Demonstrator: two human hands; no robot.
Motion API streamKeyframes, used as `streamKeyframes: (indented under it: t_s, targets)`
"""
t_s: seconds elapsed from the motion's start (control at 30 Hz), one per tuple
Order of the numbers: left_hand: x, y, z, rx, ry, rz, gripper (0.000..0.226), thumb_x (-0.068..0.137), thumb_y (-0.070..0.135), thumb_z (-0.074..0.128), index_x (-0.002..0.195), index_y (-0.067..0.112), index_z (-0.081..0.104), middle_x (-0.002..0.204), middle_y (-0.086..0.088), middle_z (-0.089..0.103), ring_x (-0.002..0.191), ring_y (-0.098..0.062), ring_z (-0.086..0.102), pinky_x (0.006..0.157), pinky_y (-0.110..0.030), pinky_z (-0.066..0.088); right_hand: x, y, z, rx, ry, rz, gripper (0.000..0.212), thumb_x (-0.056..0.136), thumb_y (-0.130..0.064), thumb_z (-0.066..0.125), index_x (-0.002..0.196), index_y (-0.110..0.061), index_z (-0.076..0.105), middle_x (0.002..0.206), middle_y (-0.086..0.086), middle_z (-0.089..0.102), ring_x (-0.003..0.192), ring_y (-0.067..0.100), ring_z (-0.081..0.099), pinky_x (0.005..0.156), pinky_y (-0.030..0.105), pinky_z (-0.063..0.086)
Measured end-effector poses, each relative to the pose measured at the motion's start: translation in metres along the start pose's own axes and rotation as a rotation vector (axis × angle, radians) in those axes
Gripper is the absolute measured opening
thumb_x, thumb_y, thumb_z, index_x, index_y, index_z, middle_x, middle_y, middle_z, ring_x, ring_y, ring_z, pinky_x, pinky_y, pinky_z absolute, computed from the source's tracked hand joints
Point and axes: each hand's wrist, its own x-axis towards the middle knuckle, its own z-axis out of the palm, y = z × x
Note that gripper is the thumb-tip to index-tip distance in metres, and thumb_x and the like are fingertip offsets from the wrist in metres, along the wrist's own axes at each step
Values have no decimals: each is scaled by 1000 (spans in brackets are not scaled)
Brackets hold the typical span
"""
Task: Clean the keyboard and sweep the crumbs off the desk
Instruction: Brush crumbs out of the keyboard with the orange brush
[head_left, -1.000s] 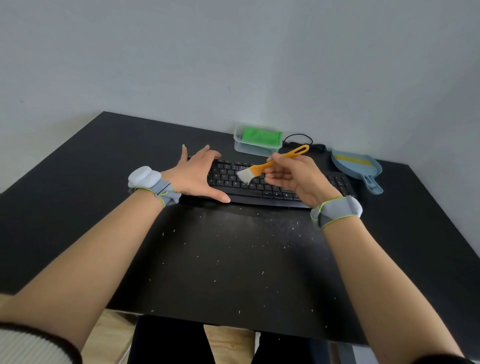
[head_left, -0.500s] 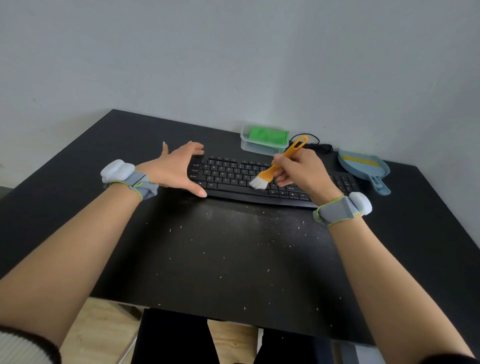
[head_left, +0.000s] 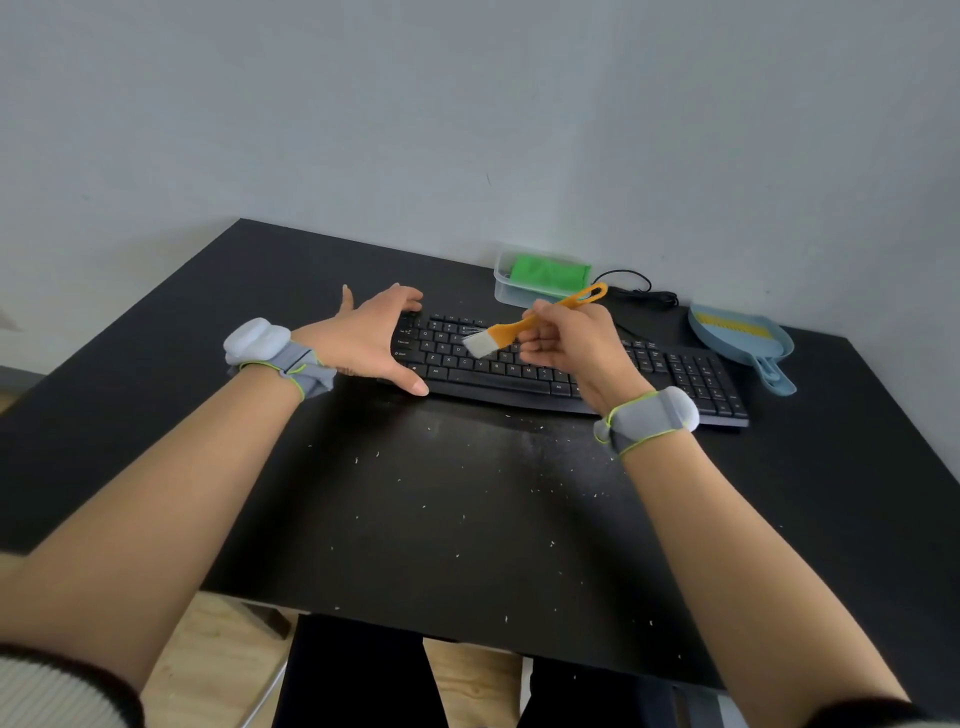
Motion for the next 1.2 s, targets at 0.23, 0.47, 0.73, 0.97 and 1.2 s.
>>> streamKeyframes:
  t_s: [0.23,0.47,0.73,0.97,1.2]
  targets:
    - [-7,-12,-3,-54,20,-12,123,62,53,87,153,20,12,160,4,26,149,-19,18,116,-56,-19,1,-5,-18,-482,94,-157,28,98,-24,55,89,-3,70,67,6,69,55,16,62,58,31,58]
    - [-6,-13,-5,-58,14,-23,122,63,52,87,153,20,12,158,5,30,149,-22,19,116,-55,-20,1,5,3,-512,119,-189,31,99,-25,55,94,3,69,72,10,73,54,13,68,56,27,60]
    - [-6,-16,-4,-39,16,-6,121,62,58,86,152,19,14,158,5,30,148,-20,22,115,-57,-19,3,13,36,-328,69,-103,32,101,-22,53,97,6,68,73,13,72,57,17,69,61,33,62]
    - [-8,-16,-5,-53,10,-11,119,63,57,86,151,19,15,157,4,31,148,-21,23,115,-57,-20,2,3,47,121,-35,74,22,102,-14,50,93,2,63,73,17,66,60,23,65,57,31,61]
    - [-9,-17,-4,-83,20,-15,118,63,55,86,151,20,15,157,6,30,148,-21,21,116,-55,-20,7,-1,26,-318,50,-99,27,99,-19,53,91,2,67,66,8,68,54,17,63,55,30,59]
